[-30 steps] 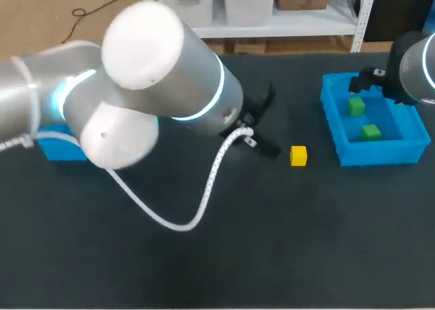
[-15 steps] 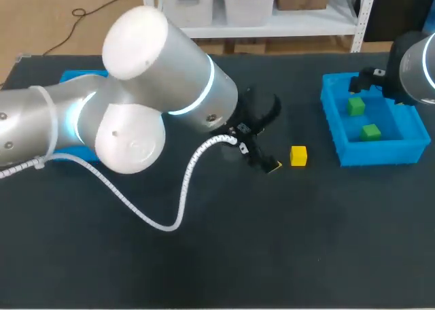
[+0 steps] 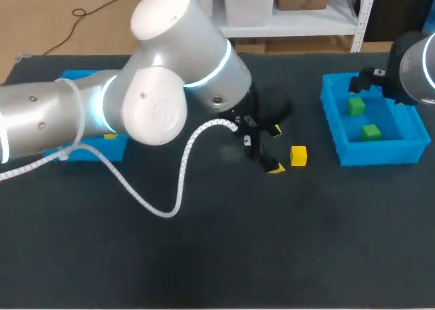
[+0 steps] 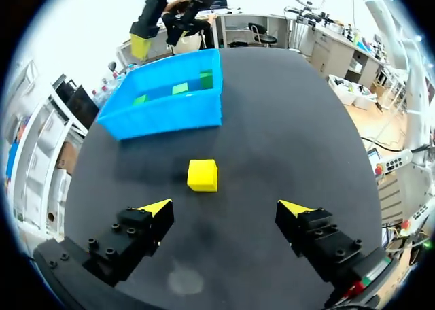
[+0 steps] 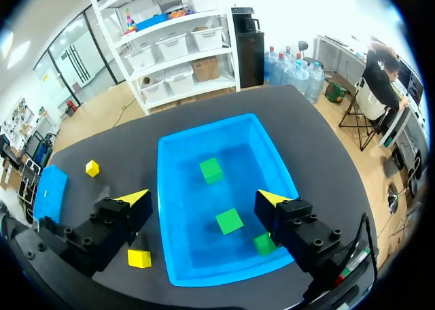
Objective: Put the green cubes in the right bin and the yellow cubes in the left bin.
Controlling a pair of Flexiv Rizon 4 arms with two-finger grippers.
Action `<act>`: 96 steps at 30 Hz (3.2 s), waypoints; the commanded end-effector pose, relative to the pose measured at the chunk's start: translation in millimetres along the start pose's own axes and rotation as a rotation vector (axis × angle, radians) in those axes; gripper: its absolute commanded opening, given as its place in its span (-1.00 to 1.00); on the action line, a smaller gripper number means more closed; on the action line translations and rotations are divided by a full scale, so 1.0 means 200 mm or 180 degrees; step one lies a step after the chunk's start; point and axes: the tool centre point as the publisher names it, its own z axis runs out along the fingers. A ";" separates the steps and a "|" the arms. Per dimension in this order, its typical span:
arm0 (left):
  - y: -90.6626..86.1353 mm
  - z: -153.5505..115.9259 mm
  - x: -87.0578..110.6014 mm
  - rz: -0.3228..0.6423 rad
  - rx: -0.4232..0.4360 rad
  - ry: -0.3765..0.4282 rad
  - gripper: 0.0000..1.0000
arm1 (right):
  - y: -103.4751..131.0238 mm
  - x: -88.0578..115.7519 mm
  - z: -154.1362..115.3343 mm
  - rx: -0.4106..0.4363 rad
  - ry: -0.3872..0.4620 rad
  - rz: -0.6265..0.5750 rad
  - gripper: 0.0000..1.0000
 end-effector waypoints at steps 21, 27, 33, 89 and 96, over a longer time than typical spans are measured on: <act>0.10 0.24 -0.11 -0.0186 0.0037 0.0143 1.00 | -0.01 0.01 0.00 -0.0006 -0.0029 0.0004 1.00; 0.10 0.30 -0.13 -0.0139 -0.0002 0.0190 1.00 | -0.01 0.01 0.00 -0.0006 -0.0029 0.0004 1.00; 0.11 0.33 -0.11 -0.0195 -0.0186 0.0281 -1.00 | -0.01 0.01 0.00 -0.0006 -0.0029 0.0004 1.00; 0.59 -1.36 1.31 -0.2519 -0.3260 0.1232 1.00 | -0.01 0.01 0.00 -0.0006 -0.0029 0.0004 1.00; 0.63 -1.26 1.16 -0.2327 -0.3099 0.1176 1.00 | -0.01 0.01 0.00 -0.0006 -0.0029 0.0004 1.00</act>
